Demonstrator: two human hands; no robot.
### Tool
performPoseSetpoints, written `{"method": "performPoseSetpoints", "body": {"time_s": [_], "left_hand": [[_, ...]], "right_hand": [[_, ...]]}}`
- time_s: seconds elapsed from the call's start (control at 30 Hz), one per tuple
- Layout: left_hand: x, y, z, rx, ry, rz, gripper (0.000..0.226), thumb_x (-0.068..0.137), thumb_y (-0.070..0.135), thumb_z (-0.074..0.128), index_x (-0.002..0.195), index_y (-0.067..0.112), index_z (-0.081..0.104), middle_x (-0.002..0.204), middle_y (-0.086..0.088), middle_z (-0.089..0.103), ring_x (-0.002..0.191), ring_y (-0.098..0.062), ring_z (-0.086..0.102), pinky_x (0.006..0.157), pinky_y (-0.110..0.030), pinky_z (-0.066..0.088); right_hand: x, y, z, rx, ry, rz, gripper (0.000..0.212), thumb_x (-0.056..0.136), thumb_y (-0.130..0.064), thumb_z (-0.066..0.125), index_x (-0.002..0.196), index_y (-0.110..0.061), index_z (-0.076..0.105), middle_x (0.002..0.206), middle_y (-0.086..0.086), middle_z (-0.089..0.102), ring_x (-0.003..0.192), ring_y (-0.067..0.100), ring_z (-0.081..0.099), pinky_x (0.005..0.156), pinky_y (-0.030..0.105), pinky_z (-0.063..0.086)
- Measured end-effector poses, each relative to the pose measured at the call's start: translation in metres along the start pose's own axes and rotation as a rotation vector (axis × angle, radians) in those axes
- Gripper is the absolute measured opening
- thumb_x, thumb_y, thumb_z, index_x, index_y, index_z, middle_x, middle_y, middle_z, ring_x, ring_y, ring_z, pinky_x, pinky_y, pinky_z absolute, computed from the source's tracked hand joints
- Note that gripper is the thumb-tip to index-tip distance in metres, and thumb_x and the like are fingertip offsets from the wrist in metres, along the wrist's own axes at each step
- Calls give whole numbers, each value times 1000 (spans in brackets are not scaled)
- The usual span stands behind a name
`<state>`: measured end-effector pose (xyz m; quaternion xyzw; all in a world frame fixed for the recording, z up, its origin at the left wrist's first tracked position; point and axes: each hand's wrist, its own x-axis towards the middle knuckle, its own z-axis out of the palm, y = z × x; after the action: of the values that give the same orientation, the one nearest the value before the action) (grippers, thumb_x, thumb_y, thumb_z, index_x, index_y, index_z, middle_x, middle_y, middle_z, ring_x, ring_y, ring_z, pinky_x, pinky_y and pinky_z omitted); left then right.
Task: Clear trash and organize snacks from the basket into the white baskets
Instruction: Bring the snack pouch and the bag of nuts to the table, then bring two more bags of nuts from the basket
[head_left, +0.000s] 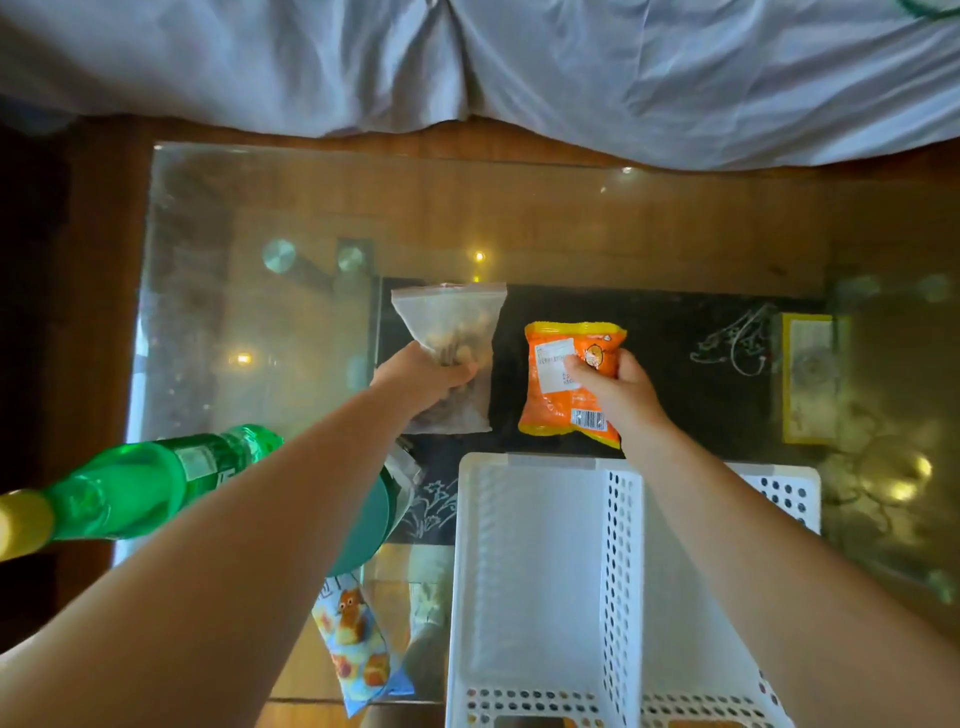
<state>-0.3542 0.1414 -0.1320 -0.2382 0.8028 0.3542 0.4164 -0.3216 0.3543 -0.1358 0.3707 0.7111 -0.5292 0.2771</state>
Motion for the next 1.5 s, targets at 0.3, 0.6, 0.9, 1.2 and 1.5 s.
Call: {"method": "performPoseSetpoints", "body": {"time_s": [0.3,0.6,0.9,1.2,1.5], "left_hand": [[-3,0,-4,101,-2,-94,68,78,54,63,122,4,50,108,-13,56,102,-27,57,94,-37,46],[-24,12,-14,48,3,-112,52,83,28,65,125,3,48,94,-8,54,90,-23,52,77,-30,43],[-94,46,-53,-231,110,-45,49,88,23,61,131,6,46,106,-12,55,100,-25,53,83,-32,45],[-273,-18,-63,-816,24,43,12,93,18,52,87,25,59,72,8,68,61,-6,63,65,-22,47],[-439,-247,-4,-1234,489,-429,13,95,8,46,105,13,53,68,-3,53,45,-10,43,36,-10,29]], "right_hand": [[6,2,-1,-32,27,-6,55,84,-30,66,131,-22,38,111,-7,46,97,11,48,64,20,43],[-9,-3,-15,-65,-35,40,62,85,-29,64,139,-21,35,140,6,45,123,26,48,99,42,44],[-73,-58,-38,-52,-68,-52,57,88,-22,60,140,-21,35,146,10,37,127,27,45,90,35,42],[-216,-89,-22,-88,-230,-146,20,90,-11,53,109,-16,58,90,5,64,69,12,60,65,25,45],[-340,-13,57,-463,-482,-15,13,92,-9,49,90,-19,57,70,4,62,51,10,55,50,22,37]]}}
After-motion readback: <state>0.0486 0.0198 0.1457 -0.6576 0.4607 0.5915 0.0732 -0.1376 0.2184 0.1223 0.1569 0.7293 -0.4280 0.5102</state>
